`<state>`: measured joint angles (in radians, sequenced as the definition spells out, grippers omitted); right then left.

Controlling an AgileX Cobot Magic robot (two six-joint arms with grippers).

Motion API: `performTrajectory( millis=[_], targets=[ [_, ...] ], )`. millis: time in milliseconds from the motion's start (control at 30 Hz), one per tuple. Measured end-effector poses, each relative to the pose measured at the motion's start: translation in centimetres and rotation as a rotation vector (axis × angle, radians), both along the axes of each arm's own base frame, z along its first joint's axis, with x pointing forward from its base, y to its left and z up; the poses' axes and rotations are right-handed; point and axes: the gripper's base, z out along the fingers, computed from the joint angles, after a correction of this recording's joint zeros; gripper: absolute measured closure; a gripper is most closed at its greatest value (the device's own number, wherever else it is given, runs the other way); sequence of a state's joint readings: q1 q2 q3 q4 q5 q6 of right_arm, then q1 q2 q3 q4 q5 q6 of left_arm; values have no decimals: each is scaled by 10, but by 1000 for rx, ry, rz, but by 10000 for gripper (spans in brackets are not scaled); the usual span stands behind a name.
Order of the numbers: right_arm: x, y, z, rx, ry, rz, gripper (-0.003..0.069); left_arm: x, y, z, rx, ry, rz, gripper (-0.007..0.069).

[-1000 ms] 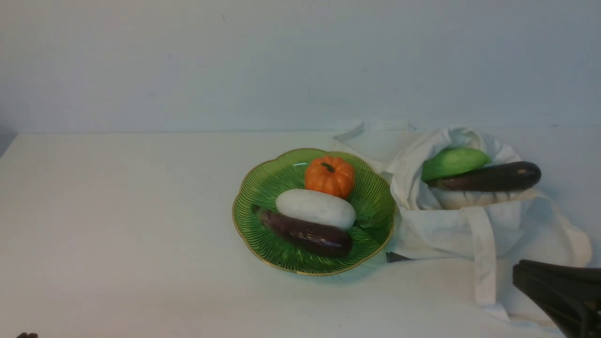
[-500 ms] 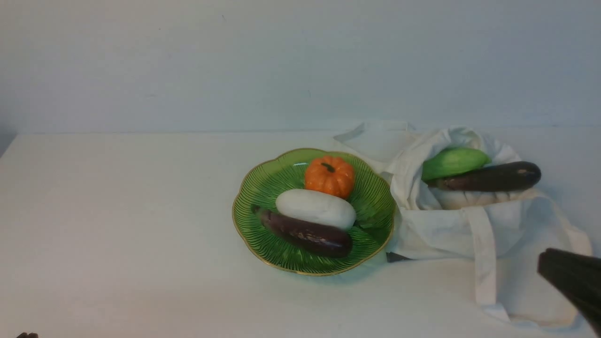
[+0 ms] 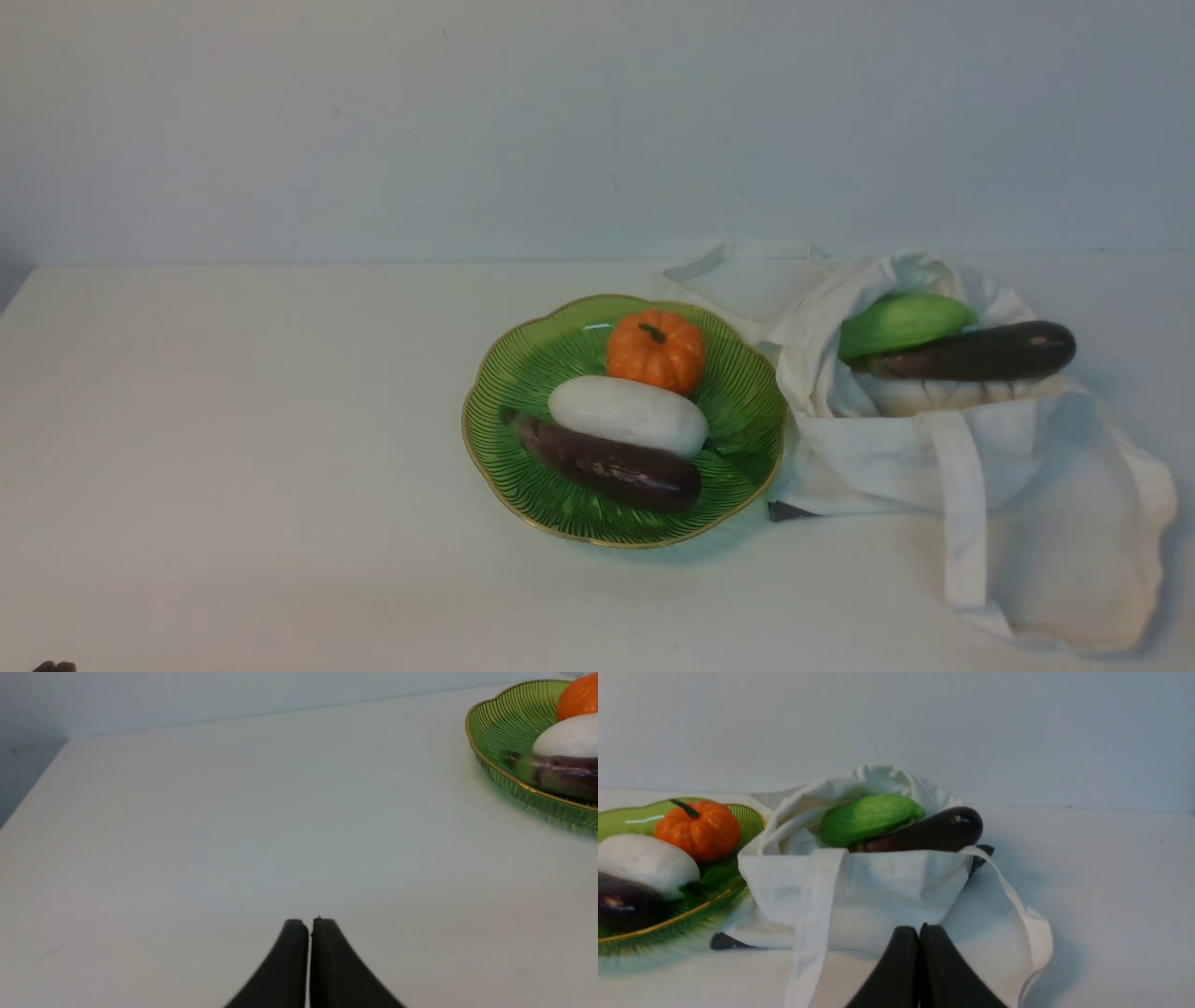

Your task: Take vegetables from cloth bag on white table place on plate.

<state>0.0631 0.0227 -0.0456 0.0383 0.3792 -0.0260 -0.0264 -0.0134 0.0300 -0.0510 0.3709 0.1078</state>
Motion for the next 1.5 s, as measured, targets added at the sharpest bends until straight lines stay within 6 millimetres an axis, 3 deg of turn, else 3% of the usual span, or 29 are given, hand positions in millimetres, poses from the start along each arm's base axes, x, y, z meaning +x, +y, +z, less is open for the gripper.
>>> performTrajectory(
  millis=[200,1500],
  targets=[
    [-1,0,-21,2,37,-5,673,0,0,0,0,0,0,629],
    [-1,1,-21,-13,36,30,673,0,0,0,0,0,0,629]
  ],
)
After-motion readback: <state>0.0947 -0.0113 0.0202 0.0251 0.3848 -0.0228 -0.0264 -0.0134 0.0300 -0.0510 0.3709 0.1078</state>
